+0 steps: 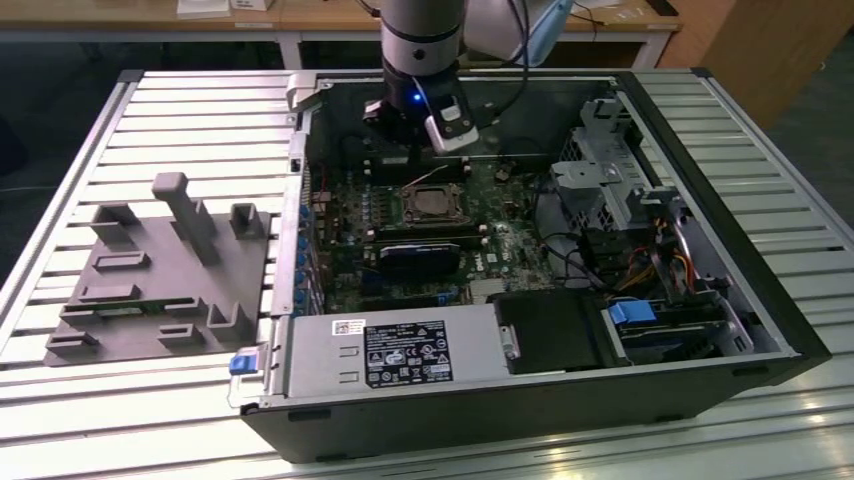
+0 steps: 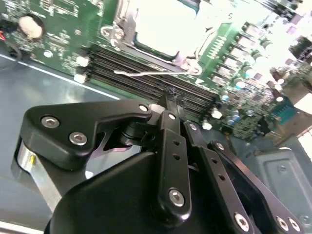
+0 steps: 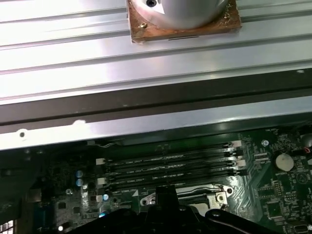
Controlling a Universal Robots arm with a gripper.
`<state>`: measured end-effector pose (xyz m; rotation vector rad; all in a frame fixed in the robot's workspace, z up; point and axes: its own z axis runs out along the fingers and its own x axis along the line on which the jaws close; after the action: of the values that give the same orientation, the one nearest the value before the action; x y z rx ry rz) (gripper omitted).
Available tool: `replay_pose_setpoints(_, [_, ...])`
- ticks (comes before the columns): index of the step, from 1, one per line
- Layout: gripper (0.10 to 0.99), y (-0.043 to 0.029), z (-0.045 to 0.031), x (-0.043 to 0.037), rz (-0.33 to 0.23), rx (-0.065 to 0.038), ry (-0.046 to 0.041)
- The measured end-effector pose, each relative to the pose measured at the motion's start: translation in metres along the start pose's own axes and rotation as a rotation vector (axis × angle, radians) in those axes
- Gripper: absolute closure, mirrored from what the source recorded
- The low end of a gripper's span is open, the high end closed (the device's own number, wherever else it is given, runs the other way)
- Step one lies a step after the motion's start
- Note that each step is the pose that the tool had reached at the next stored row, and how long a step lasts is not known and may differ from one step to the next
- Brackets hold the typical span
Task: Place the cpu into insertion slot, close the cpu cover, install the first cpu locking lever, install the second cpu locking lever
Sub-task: 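Install the first cpu locking lever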
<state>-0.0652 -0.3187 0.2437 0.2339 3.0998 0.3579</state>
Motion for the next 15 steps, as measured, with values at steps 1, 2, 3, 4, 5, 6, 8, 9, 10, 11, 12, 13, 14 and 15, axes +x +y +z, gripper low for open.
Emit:
replay_pose_setpoints(1, [0.984,0.0003,0.0,-0.0018,0.0,0.0,0.0001])
replay_pose_setpoints(2, [0.984,0.0005,0.0001,-0.0035,0.0,0.0,0.0001])
replay_pose_setpoints(3, [0.984,0.0008,0.0001,-0.0052,0.0,0.0,0.0001])
replay_pose_setpoints(4, [0.984,0.001,0.0002,-0.0068,0.0,0.0,0.0001])
replay_pose_setpoints(5, [0.984,0.0012,0.0002,-0.008,0.0,0.0,0.0001])
replay_pose_setpoints(6, [0.984,0.0012,0.0002,-0.0081,0.0,0.0,0.0001])
replay_pose_setpoints(8, [0.984,0.0012,0.0003,-0.0082,0.0,0.0,0.0])
replay_pose_setpoints(9, [0.984,0.0012,0.0003,-0.0082,0.0,0.0,0.0])
replay_pose_setpoints(10, [0.984,0.0012,0.0002,-0.0082,0.0,0.0,0.0])
replay_pose_setpoints(11, [0.984,0.0012,0.0002,-0.0082,0.0,0.0,0.0001])
replay_pose_setpoints(12, [0.984,0.0012,0.0003,-0.0083,0.0,0.0,-0.0002])
replay_pose_setpoints(13, [0.984,0.0011,0.0003,-0.0082,-0.001,0.0,-0.0031])
replay_pose_setpoints(14, [0.984,0.0008,0.0006,-0.0083,-0.002,-0.001,-0.0084])
replay_pose_setpoints(15, [0.984,0.0004,0.0009,-0.0083,-0.004,-0.002,-0.0149])
